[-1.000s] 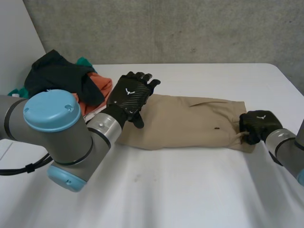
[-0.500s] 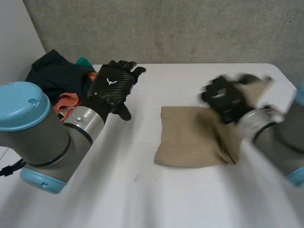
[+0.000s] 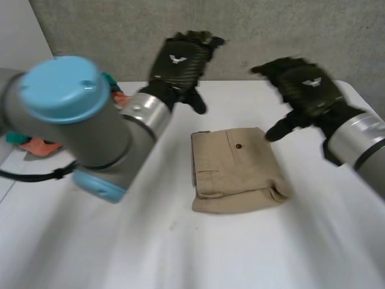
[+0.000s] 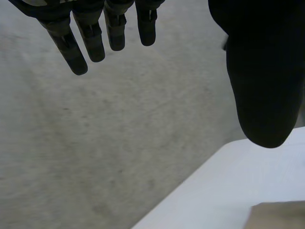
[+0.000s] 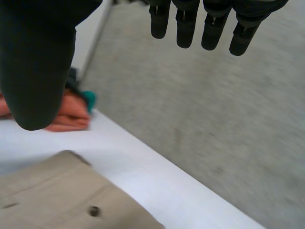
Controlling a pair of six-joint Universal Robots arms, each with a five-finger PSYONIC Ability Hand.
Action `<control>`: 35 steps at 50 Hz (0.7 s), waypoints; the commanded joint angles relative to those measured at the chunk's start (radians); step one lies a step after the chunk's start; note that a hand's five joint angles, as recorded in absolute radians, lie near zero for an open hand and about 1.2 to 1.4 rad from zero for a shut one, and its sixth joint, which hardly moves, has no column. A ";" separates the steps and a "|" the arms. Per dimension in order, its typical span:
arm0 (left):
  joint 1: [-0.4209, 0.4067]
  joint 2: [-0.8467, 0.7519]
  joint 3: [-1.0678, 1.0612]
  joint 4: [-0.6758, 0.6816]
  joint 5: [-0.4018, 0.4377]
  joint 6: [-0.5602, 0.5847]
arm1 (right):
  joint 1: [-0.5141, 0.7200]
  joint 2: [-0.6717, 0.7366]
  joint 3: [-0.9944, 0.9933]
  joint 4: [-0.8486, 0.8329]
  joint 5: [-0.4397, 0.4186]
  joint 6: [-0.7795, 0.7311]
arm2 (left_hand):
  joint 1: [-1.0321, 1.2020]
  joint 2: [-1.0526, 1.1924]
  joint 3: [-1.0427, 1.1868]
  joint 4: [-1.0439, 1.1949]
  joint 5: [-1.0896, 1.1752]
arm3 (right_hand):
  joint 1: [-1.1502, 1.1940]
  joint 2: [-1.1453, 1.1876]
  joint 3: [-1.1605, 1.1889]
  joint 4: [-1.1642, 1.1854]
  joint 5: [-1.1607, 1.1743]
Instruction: Fold the laundry.
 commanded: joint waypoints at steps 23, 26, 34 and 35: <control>-0.080 -0.458 0.368 -0.529 -0.179 0.005 | -0.095 0.691 -0.495 0.429 0.017 -0.153 | 0.012 0.004 -0.002 0.005 -0.012 | -0.047 -0.035 -0.027 -0.028 -0.040; -0.068 -0.452 0.362 -0.542 -0.178 0.007 | -0.090 0.679 -0.487 0.429 0.031 -0.219 | 0.027 0.018 0.012 0.020 0.003 | -0.047 -0.035 -0.027 -0.028 -0.040; -0.039 -0.371 0.345 -0.549 -0.164 0.004 | -0.087 0.569 -0.421 0.386 0.091 -0.267 | 0.009 0.001 -0.005 0.002 -0.015 | -0.047 -0.035 -0.027 -0.028 -0.040; -0.035 -0.351 0.340 -0.548 -0.164 0.004 | -0.087 0.549 -0.406 0.369 0.092 -0.267 | 0.006 -0.002 -0.008 -0.001 -0.018 | -0.047 -0.035 -0.027 -0.028 -0.040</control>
